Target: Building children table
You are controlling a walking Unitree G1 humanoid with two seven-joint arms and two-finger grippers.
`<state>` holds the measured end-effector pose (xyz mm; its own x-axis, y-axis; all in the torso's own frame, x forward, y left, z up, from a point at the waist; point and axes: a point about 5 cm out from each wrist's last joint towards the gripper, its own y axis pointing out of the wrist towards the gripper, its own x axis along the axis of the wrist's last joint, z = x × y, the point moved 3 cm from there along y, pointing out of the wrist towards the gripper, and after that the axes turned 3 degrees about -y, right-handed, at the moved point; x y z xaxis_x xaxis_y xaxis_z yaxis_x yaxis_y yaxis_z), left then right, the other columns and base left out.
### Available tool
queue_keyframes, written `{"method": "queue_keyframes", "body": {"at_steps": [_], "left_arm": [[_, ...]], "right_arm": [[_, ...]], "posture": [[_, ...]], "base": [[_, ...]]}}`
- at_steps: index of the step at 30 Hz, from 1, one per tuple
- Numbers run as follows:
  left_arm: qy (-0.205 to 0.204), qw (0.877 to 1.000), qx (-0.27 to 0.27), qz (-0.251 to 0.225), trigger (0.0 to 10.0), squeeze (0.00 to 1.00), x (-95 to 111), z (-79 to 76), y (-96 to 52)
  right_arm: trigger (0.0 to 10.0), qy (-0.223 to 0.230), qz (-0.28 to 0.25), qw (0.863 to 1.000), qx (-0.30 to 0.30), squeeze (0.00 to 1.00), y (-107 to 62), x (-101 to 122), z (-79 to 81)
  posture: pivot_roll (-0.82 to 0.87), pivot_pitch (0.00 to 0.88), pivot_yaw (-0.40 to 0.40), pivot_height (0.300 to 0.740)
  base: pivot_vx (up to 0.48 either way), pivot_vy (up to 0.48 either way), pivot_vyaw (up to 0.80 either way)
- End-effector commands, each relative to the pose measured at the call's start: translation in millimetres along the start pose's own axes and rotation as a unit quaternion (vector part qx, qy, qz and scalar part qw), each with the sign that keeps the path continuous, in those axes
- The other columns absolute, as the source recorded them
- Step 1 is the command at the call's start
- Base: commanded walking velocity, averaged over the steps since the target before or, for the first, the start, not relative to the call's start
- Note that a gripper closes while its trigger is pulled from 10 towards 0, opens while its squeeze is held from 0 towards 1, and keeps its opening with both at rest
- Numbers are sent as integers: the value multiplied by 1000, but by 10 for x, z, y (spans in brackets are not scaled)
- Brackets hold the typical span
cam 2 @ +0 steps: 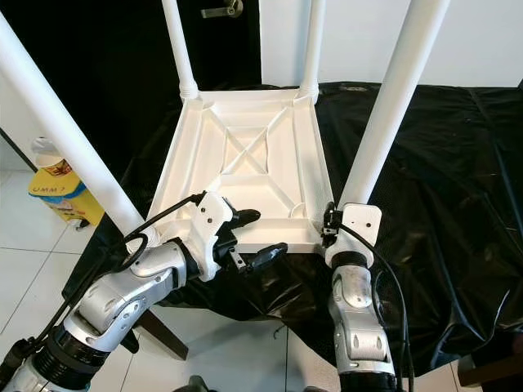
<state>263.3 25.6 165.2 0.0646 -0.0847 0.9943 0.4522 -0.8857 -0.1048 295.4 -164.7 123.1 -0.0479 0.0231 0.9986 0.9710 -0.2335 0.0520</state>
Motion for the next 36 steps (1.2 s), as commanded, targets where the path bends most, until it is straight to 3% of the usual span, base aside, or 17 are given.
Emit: {"method": "queue_keyframes", "body": {"at_steps": [1,6,7,12,18,19,23,24,28,29,33,34,35,36], "left_arm": [[8,998,-70,5,10000,0,-7,-108,9],[14,998,-66,2,10000,0,15,-63,-3],[15,998,-66,2,10000,0,12,-58,-4],[18,999,-30,-35,10000,0,93,56,-7],[25,998,10,-48,10000,0,127,218,-70],[20,998,20,-54,10000,0,135,268,-117],[20,998,20,-54,10000,0,135,268,-117],[19,998,31,-58,10000,0,144,308,-179],[19,998,31,-58,10000,0,144,308,-179],[1,997,41,-73,10000,0,160,323,-284],[1,997,41,-73,10000,0,160,323,-284],[-15,994,72,-79,10000,0,138,386,-514],[-15,994,72,-79,10000,0,138,386,-514],[-16,990,113,-86,10000,0,147,496,-753]], "right_arm": [[10000,6,54,998,-23,0,-80,-230,-39],[10000,0,24,1000,-14,0,-62,-130,-63],[10000,0,22,1000,-11,1000,-59,-121,-61],[10000,-19,-39,999,31,1000,-53,72,-102],[10000,-20,-51,997,52,1000,-127,96,-143],[10000,-25,-51,996,69,875,-175,86,-135],[10000,-25,-51,996,69,875,-175,86,-135],[10000,-33,-50,994,91,0,-251,69,-140],[10000,-33,-50,994,91,0,-251,69,-140],[10000,-42,-48,991,114,0,-358,49,-159],[10000,-42,-48,991,114,0,-358,49,-159],[10000,-52,-43,988,140,0,-497,23,-213],[10000,-52,-43,988,140,0,-497,23,-213],[10000,-59,-36,984,164,0,-604,4,-251]], "posture": [[0,36,53,740],[-5,39,59,740],[-5,39,59,740],[-20,47,49,740],[-25,49,45,740],[-37,59,49,740],[-37,59,49,740],[-37,65,54,740],[-37,65,54,740],[-39,83,61,740],[-39,83,61,740],[-26,111,63,740],[-26,111,63,740],[-17,133,63,740]], "base": [[0,0,0],[0,0,0],[0,0,0],[0,0,0],[0,0,0],[0,0,0],[0,0,0],[0,0,0],[0,0,0],[0,0,0],[0,0,0],[0,0,0],[0,0,0],[0,0,0]]}}
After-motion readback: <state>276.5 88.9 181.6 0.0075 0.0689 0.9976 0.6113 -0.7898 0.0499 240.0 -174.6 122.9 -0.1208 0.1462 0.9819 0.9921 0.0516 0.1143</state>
